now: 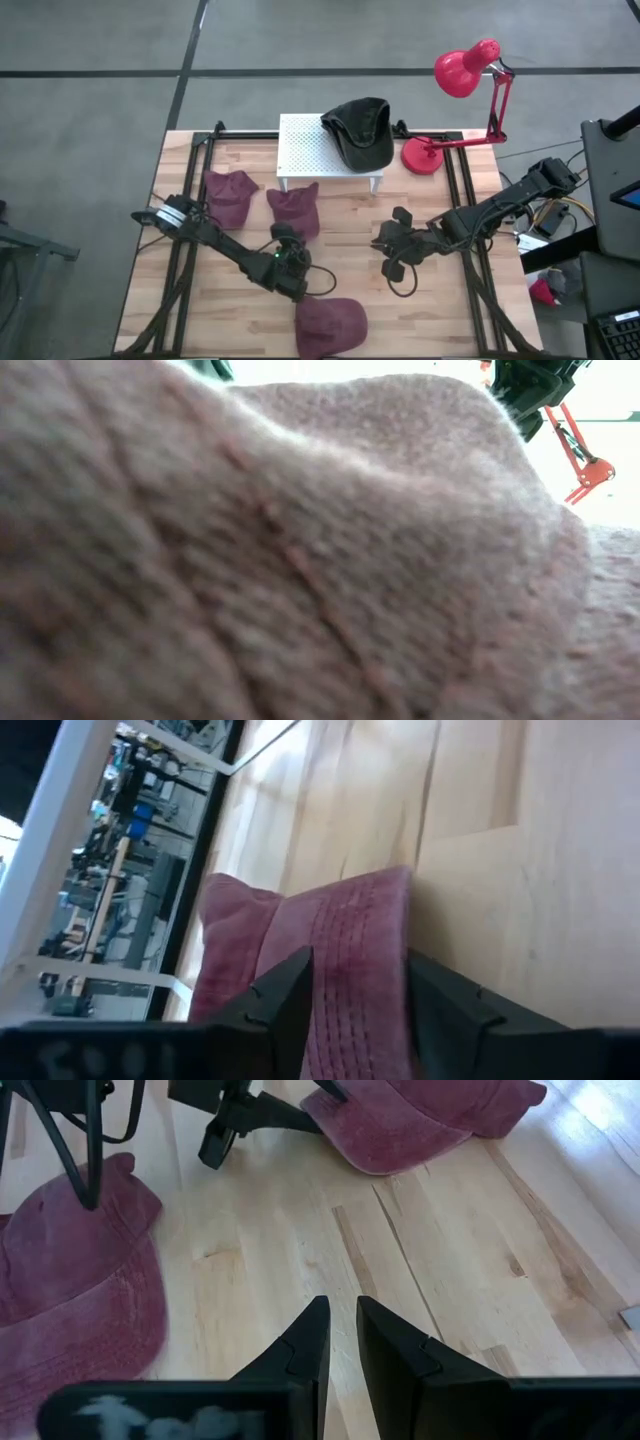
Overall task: Pick & Place hat
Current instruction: Put the top right red cap on the shelf
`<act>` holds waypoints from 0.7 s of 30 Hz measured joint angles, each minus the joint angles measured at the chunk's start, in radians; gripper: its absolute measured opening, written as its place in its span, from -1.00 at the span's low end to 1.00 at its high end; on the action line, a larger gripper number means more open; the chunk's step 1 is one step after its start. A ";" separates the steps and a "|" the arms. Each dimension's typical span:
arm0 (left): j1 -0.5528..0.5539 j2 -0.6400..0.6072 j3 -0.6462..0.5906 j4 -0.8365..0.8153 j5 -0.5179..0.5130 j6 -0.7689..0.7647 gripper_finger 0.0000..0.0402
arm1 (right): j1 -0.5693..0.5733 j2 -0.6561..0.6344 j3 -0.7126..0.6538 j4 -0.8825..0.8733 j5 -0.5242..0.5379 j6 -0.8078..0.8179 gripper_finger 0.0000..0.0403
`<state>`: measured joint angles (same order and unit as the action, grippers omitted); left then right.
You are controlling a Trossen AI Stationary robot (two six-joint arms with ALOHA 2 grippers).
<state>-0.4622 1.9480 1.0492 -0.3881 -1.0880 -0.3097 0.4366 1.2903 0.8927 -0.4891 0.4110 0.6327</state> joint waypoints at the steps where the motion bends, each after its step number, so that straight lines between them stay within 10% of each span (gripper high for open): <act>1: 0.000 0.000 0.001 -0.008 -0.009 -0.008 -0.26 | 0.000 0.000 -0.001 -0.001 0.000 0.000 -0.74; 8: -0.003 -0.003 0.035 -0.047 0.001 -0.015 -0.89 | 0.000 0.000 -0.008 0.000 0.000 0.000 -0.74; 21: -0.093 -0.008 0.267 -0.216 0.049 -0.063 -0.97 | 0.000 0.000 -0.030 -0.002 0.000 -0.003 -0.74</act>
<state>-0.5549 1.9404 1.3165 -0.6045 -1.0394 -0.3725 0.4366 1.2903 0.8629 -0.4908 0.4107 0.6292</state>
